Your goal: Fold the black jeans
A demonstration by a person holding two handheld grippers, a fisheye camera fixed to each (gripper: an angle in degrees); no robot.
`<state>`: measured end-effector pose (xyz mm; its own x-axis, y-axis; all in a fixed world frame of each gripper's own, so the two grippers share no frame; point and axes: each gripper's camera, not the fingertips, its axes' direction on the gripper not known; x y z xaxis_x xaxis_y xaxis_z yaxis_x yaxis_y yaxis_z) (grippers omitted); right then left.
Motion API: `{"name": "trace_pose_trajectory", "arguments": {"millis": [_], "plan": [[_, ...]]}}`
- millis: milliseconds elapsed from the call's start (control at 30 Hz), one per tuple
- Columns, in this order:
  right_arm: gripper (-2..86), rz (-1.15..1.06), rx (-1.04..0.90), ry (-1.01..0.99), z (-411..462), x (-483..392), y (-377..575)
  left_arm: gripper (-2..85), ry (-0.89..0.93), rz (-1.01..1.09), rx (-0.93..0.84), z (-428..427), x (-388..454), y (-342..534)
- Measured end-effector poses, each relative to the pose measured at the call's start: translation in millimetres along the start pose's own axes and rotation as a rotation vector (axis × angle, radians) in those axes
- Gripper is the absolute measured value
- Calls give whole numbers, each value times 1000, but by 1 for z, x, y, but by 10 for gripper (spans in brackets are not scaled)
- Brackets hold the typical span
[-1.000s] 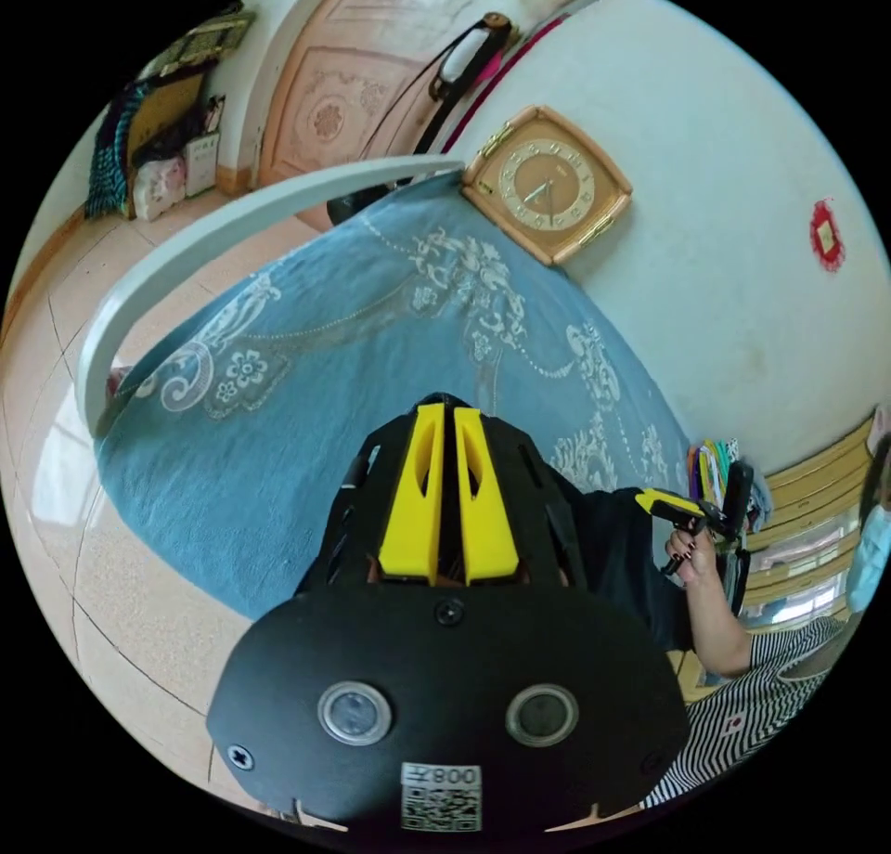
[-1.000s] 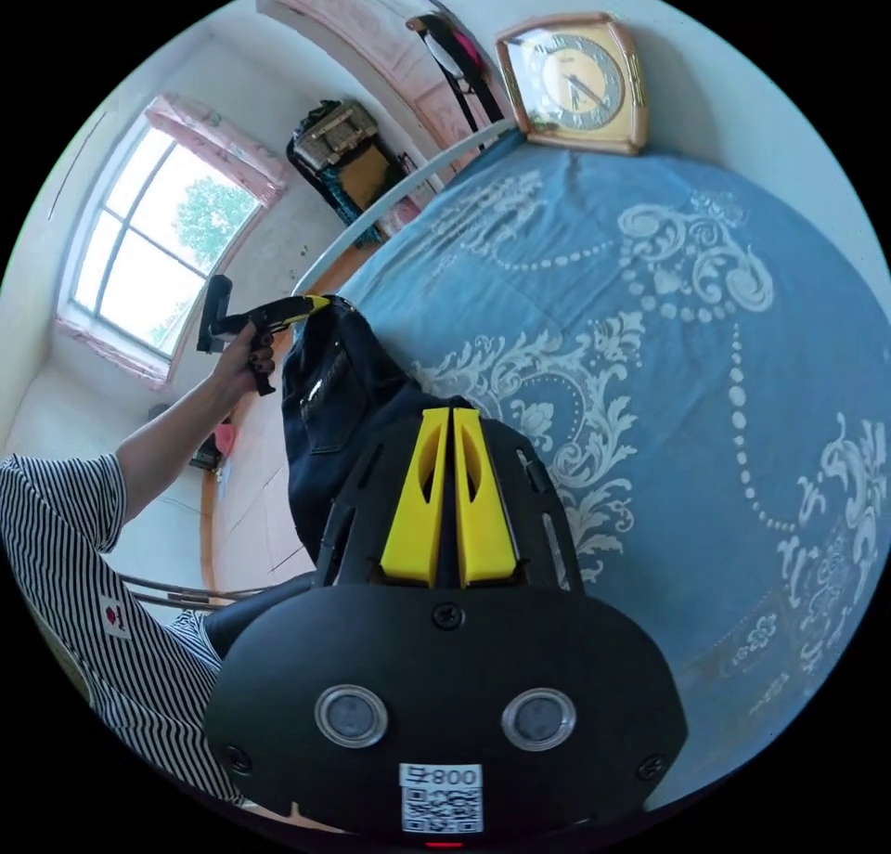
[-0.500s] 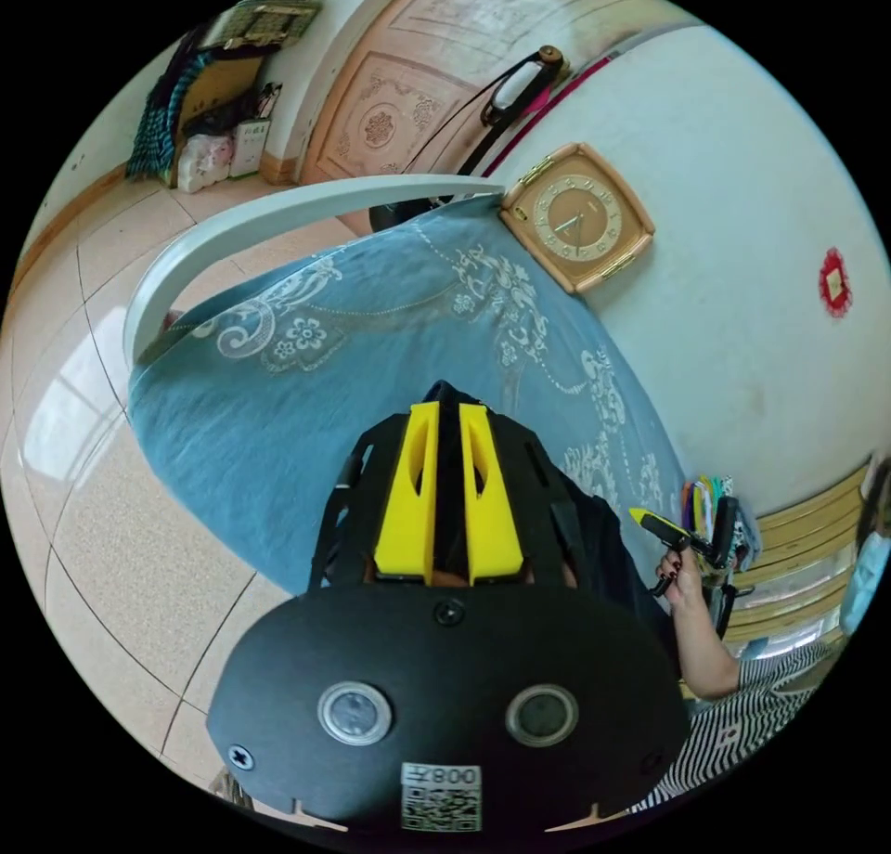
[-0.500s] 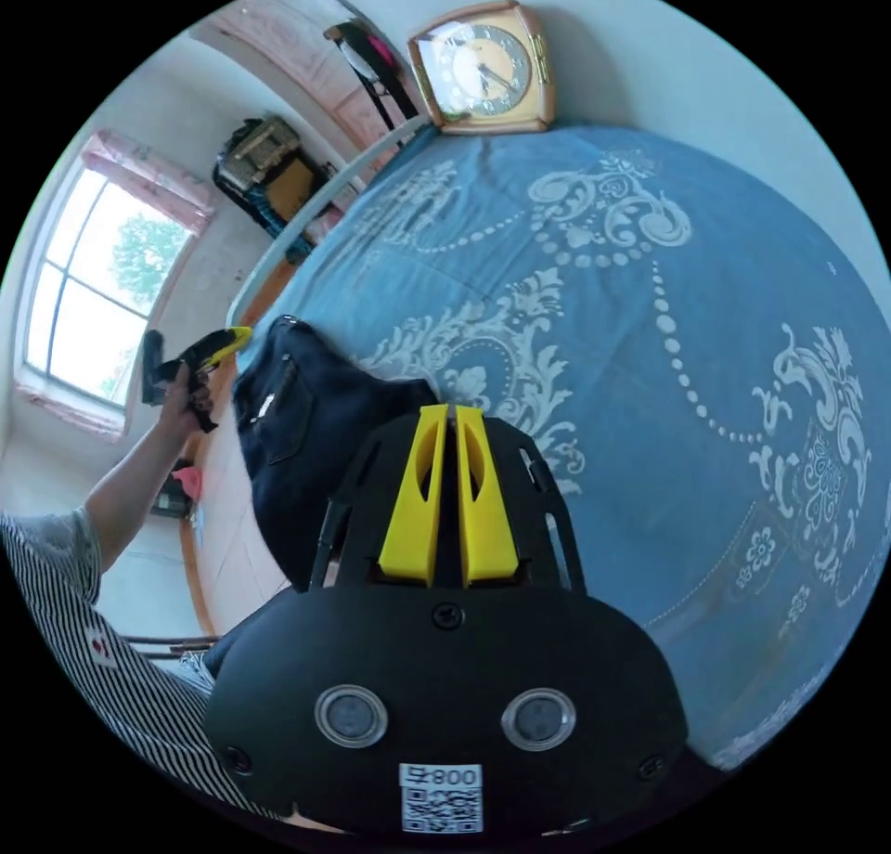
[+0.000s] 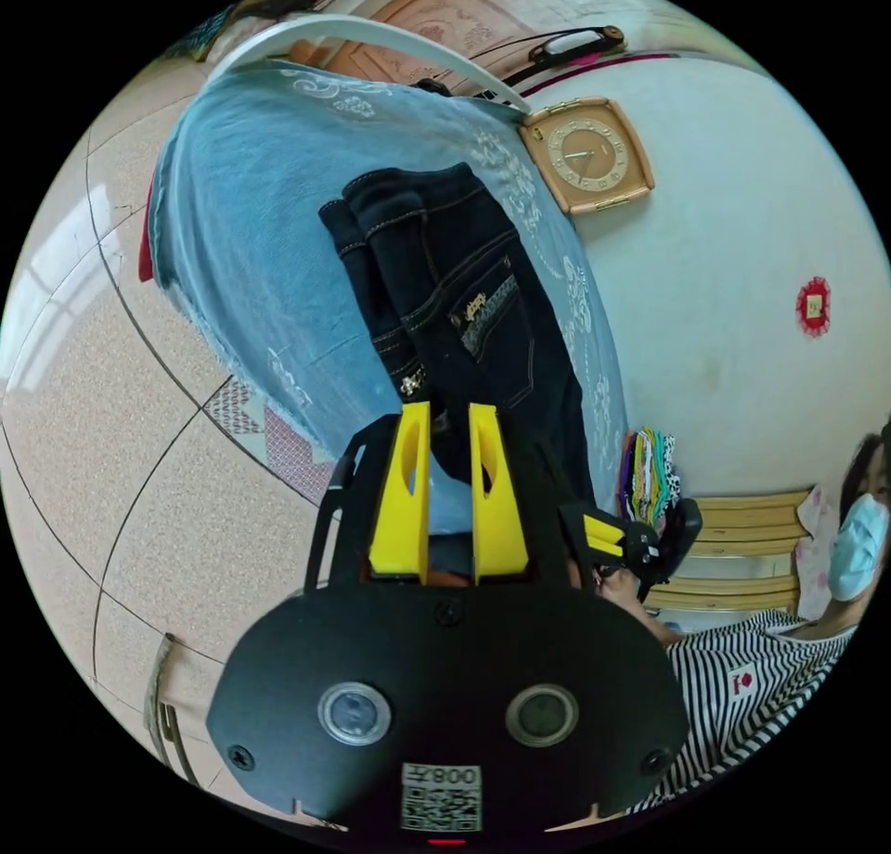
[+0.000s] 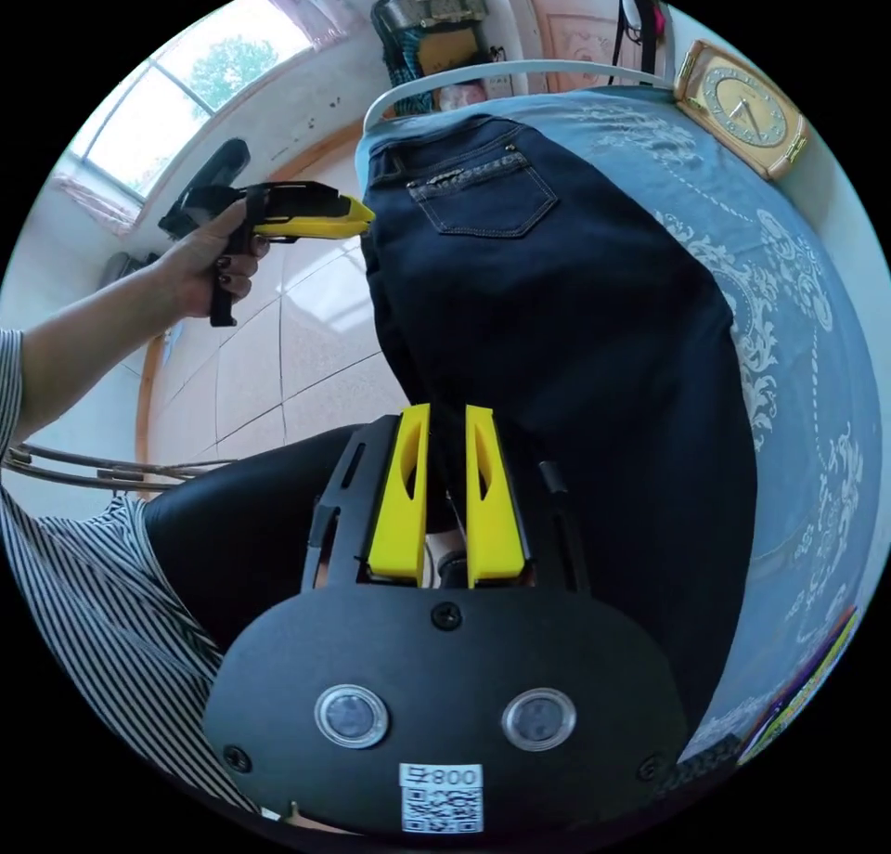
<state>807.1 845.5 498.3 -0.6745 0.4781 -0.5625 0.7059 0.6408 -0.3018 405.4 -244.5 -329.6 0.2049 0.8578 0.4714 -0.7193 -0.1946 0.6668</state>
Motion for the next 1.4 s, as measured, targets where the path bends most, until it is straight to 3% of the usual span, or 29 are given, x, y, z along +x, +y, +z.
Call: {"name": "trace_pose_trajectory", "arguments": {"millis": [233,433,633,833,1000,1133,1233,1400], "plan": [[22,-3,-20,62,38,-22,3,28,12,-11,-43,16,4,18],[10,-15,64,34,45,-41,22,16,50,51,32,14,29,52],[10,-11,-73,10,131,-43,28,12,-21,-34,-13,62,31,82],[17,15,-61,-16,187,-37,50,4,-88,0,17,93,70,124],[21,139,-11,-116,230,-22,79,2,-86,202,-12,143,142,170],[13,267,44,-187,257,-10,118,2,-120,366,-208,231,204,202],[7,359,101,-142,269,1,166,2,-246,373,-287,288,223,221],[3,608,145,-23,299,33,261,0,-262,379,-277,333,265,248]]}}
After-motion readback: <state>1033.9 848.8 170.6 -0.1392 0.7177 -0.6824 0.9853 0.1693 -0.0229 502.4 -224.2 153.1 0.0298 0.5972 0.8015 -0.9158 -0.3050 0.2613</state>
